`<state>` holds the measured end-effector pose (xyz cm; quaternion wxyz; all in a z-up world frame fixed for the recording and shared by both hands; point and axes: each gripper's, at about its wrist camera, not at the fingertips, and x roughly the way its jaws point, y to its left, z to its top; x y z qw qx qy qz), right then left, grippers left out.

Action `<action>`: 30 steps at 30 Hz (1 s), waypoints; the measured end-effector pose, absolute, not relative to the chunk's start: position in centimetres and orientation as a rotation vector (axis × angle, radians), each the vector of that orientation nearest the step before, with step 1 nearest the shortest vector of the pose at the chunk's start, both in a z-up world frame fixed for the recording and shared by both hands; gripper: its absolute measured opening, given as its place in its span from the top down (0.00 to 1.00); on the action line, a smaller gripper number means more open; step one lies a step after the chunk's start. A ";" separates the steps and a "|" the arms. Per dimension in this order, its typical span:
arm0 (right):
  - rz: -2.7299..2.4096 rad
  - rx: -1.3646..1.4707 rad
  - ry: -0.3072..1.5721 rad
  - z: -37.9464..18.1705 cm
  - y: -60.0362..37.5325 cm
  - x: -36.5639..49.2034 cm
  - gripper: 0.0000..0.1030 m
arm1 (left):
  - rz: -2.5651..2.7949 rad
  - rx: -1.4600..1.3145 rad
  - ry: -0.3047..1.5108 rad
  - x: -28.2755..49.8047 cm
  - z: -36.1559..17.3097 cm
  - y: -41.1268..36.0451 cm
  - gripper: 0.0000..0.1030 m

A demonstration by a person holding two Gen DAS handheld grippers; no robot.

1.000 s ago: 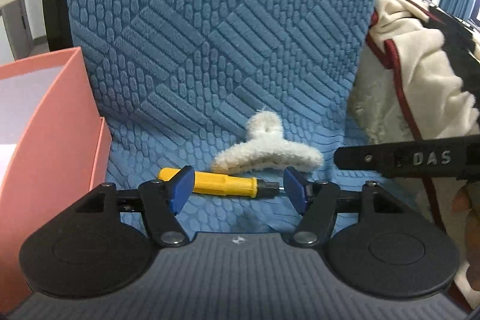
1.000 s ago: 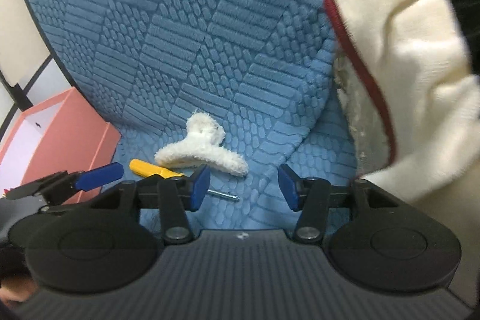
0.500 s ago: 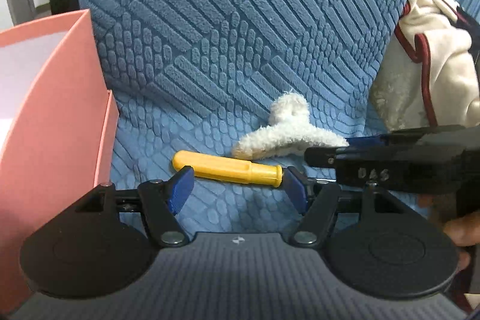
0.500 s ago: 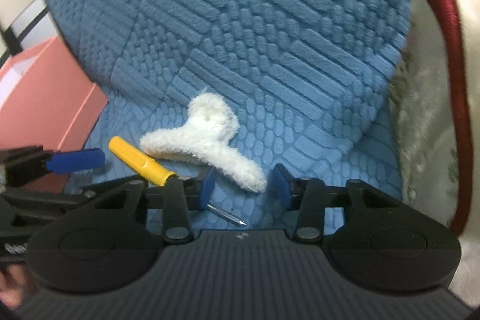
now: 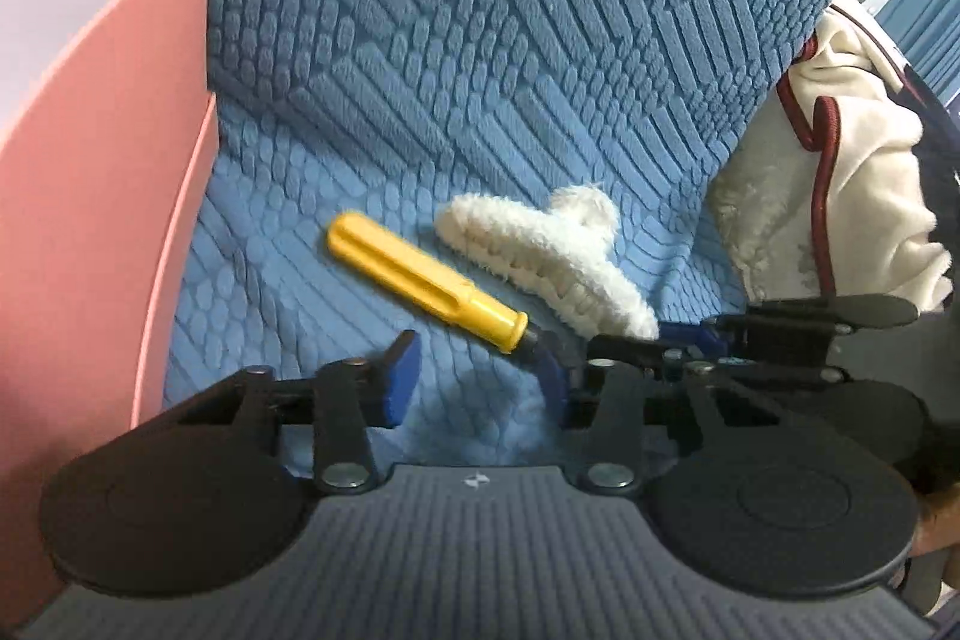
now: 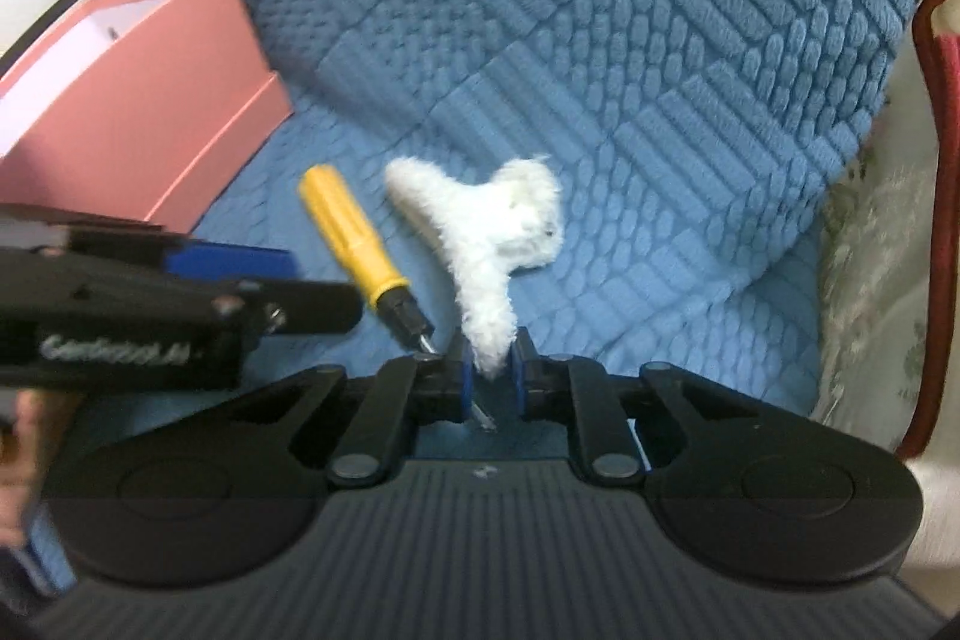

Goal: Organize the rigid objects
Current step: 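Close the left gripper on the yellow screwdriver handle while the right gripper approaches the white hair clip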

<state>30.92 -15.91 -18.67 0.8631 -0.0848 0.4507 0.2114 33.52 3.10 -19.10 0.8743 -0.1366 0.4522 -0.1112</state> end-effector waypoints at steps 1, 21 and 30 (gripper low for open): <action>0.441 -0.179 0.956 -18.8 -15.8 30.6 0.84 | -0.232 -0.283 0.947 33.4 -19.2 3.0 0.56; 0.383 -0.047 0.981 -18.8 -15.4 28.1 0.85 | -0.094 -0.278 0.928 33.3 -19.8 1.4 0.57; 0.295 -0.137 0.926 -18.8 -15.8 28.1 0.85 | -0.028 -0.102 0.876 33.0 -19.8 -2.2 0.64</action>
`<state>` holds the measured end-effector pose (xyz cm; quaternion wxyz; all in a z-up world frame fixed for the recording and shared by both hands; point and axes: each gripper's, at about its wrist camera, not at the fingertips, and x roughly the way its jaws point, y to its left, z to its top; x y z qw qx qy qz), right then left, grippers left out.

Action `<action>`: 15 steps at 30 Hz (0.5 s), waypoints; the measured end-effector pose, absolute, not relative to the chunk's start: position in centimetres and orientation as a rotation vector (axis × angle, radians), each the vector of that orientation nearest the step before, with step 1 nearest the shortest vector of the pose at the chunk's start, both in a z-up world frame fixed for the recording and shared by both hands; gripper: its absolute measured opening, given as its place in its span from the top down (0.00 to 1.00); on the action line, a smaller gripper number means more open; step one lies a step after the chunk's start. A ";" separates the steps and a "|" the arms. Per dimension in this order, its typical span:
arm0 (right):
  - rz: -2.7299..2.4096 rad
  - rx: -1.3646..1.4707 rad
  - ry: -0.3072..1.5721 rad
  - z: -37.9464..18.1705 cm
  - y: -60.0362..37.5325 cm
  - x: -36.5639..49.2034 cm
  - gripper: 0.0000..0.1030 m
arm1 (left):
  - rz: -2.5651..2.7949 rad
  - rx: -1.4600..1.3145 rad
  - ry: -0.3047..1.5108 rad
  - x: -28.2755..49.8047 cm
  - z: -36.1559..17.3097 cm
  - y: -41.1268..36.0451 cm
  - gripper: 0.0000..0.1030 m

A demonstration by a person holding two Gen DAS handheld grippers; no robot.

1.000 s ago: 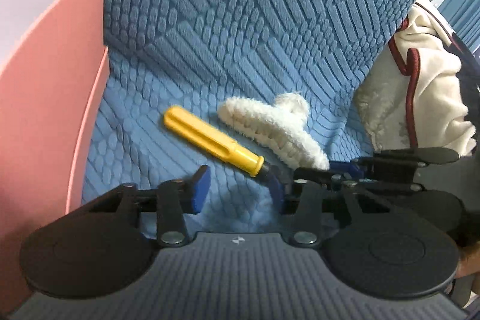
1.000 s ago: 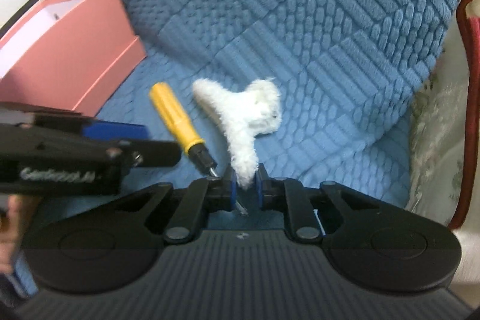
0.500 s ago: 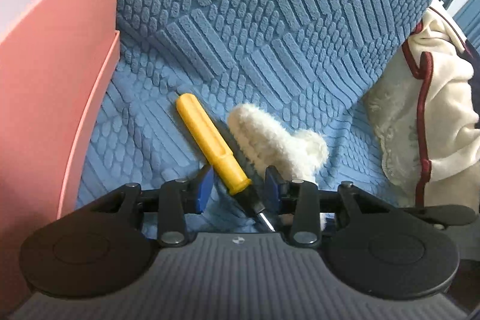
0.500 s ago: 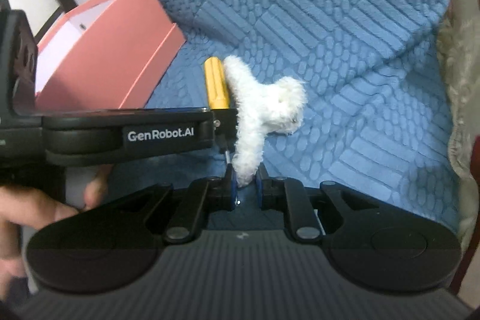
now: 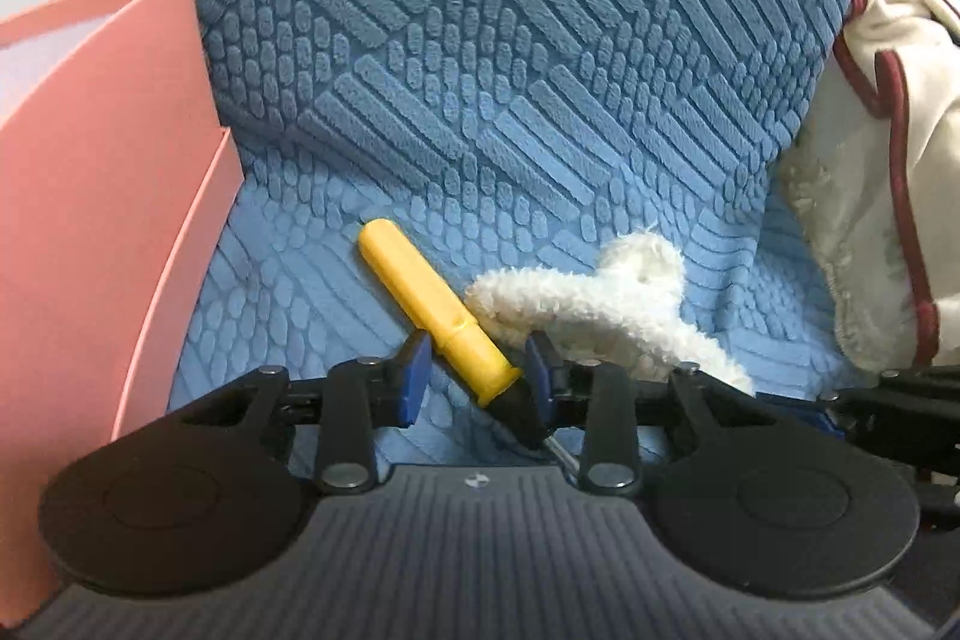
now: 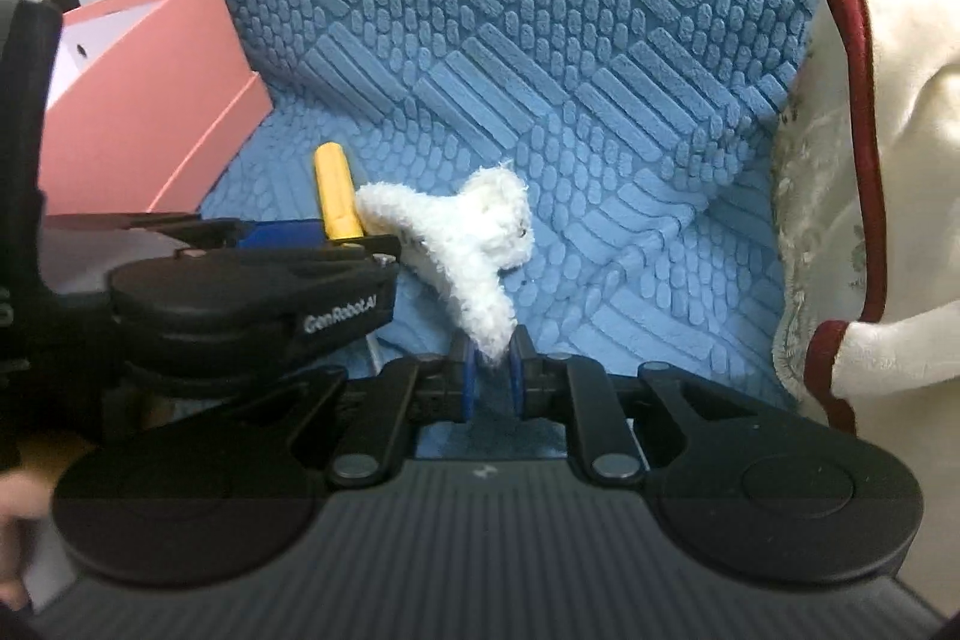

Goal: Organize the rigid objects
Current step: 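Close the left gripper on the yellow screwdriver handle while the right gripper approaches the white hair clip, then lift the screwdriver with the left gripper while the right gripper grasps the white fluffy hair clip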

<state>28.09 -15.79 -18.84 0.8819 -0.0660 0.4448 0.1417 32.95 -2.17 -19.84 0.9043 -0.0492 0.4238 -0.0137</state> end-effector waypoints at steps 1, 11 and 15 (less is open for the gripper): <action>0.293 -0.126 0.929 -18.9 -15.9 28.1 0.85 | -0.029 -0.098 0.876 32.9 -19.8 -2.2 0.65; 0.260 -0.060 0.918 -18.3 -17.1 26.6 0.85 | -0.047 -0.184 0.888 32.7 -17.7 0.6 0.80; 0.258 -0.044 0.913 -18.2 -16.9 25.7 0.85 | -0.072 -0.205 0.892 31.5 -16.8 0.9 0.80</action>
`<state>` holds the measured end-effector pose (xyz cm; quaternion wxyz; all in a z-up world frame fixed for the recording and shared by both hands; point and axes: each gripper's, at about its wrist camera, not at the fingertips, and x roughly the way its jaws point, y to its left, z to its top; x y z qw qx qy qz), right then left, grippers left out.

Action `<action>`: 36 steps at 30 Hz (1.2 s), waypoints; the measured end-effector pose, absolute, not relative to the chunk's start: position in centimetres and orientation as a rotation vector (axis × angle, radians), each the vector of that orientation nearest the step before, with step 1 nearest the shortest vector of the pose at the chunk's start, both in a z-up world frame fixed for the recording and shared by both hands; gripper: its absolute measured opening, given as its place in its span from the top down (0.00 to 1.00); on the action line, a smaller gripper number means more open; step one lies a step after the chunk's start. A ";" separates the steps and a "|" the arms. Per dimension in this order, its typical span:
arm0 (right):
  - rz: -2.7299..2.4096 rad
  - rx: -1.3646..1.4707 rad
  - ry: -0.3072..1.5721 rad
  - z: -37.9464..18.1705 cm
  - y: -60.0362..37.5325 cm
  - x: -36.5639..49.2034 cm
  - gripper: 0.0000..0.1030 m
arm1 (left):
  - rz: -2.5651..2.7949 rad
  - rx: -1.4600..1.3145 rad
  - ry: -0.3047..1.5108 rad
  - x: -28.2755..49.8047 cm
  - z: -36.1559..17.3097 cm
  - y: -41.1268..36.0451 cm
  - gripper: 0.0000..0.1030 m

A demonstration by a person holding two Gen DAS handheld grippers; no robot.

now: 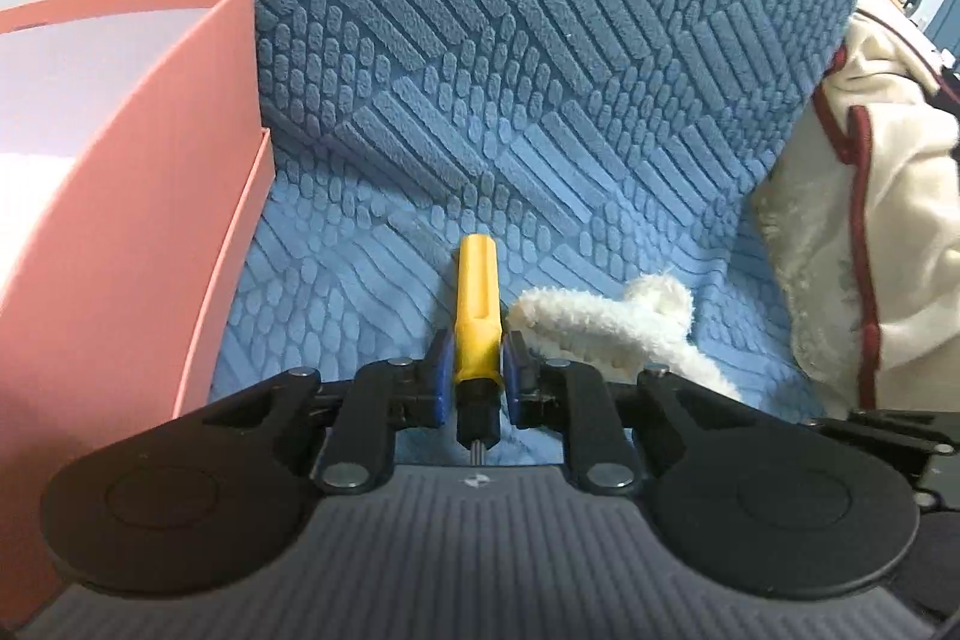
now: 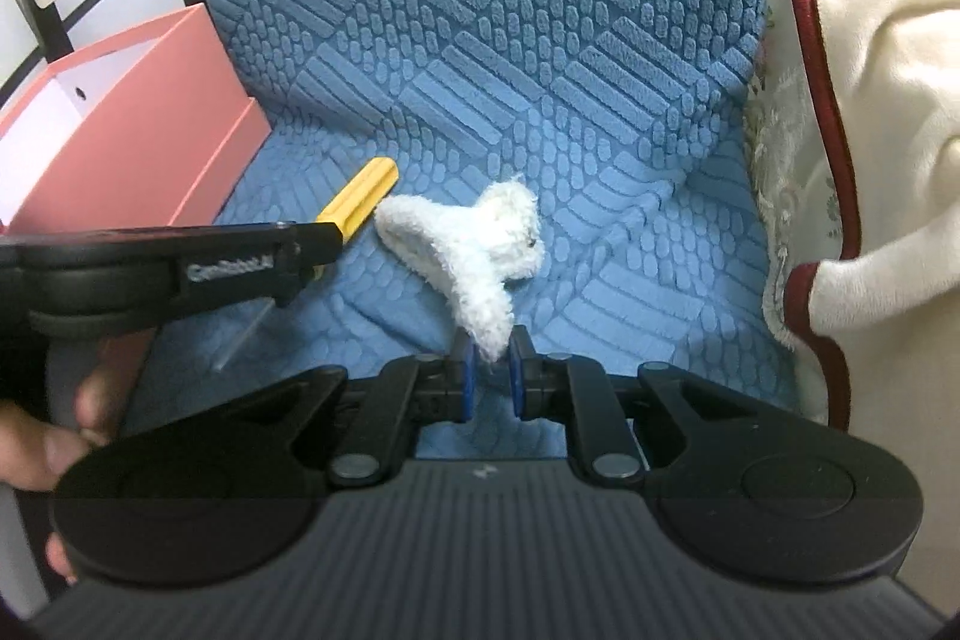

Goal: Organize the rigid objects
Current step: 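Lift the screwdriver with the left gripper while the right gripper grasps the white fluffy hair clip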

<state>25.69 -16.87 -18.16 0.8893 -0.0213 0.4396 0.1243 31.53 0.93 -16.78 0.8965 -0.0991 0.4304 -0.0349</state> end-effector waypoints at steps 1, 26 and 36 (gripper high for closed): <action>0.255 -0.047 0.912 -18.1 -16.8 25.4 0.85 | -0.078 -0.204 0.895 31.1 -16.7 1.0 0.80; 0.276 0.032 0.790 -14.9 -18.2 21.8 0.82 | -0.099 -0.140 0.942 21.5 -17.1 1.6 0.80; 0.349 0.120 0.853 -14.6 -20.0 27.5 0.69 | -0.105 -0.112 0.958 21.8 -18.1 0.8 0.80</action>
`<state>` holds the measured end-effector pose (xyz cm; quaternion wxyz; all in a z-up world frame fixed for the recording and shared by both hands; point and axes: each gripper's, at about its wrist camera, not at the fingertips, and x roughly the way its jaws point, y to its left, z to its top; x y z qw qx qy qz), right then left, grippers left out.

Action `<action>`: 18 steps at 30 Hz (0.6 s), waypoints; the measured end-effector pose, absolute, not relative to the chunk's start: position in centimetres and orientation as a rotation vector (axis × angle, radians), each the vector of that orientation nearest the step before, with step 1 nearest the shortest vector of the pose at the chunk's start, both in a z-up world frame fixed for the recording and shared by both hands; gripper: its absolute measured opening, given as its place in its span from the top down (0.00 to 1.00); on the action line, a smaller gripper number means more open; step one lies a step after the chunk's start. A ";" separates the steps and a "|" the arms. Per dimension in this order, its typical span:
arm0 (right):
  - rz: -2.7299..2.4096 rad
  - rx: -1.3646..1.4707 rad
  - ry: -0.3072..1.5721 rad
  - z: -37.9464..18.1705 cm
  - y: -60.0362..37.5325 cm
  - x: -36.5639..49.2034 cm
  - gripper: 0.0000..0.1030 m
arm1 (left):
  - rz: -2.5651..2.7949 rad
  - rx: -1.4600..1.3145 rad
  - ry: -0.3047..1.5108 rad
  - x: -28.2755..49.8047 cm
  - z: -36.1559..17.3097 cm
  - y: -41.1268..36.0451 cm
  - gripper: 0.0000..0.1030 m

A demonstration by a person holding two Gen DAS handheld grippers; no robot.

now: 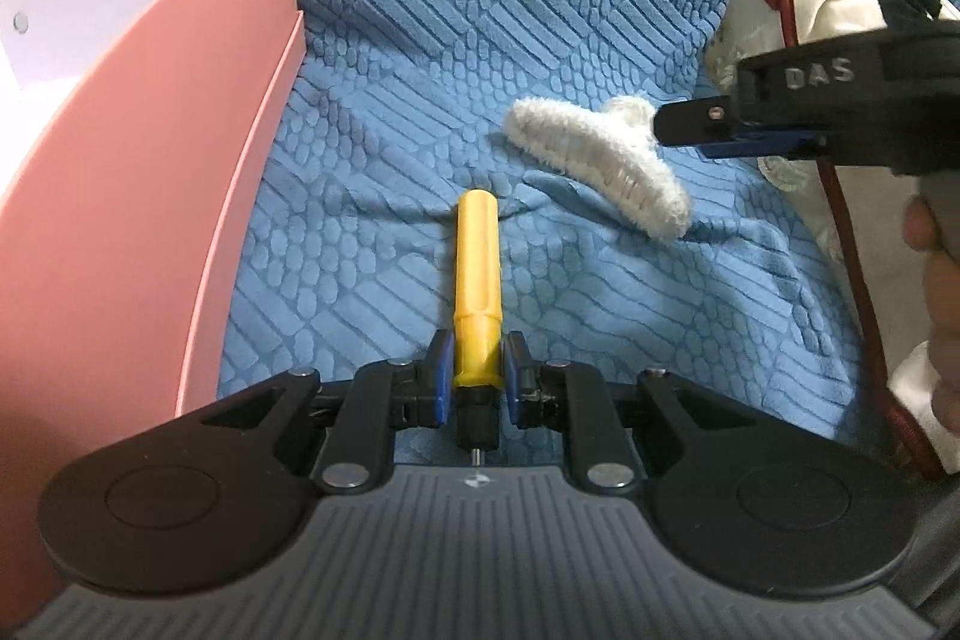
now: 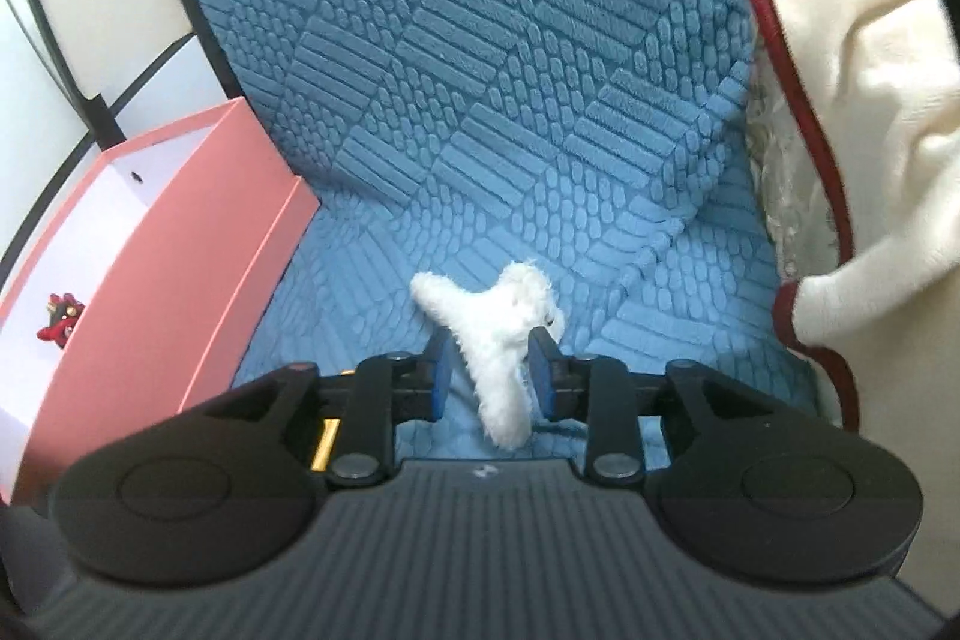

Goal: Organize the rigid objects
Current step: 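Lift the screwdriver with the left gripper while the right gripper grasps the white fluffy hair clip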

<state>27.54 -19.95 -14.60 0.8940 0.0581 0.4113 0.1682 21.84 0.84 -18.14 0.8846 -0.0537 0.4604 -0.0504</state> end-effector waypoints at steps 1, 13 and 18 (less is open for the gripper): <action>0.355 0.120 0.860 -14.8 -19.9 28.1 0.69 | -0.105 -0.116 0.960 21.9 -18.3 0.9 0.80; 0.385 0.040 0.892 -16.3 -20.4 32.0 0.39 | -0.110 -0.154 0.964 23.0 -18.5 0.6 0.68; 0.421 -0.038 0.885 -16.8 -18.8 32.7 0.31 | -0.102 -0.073 0.959 23.7 -18.6 -0.2 0.68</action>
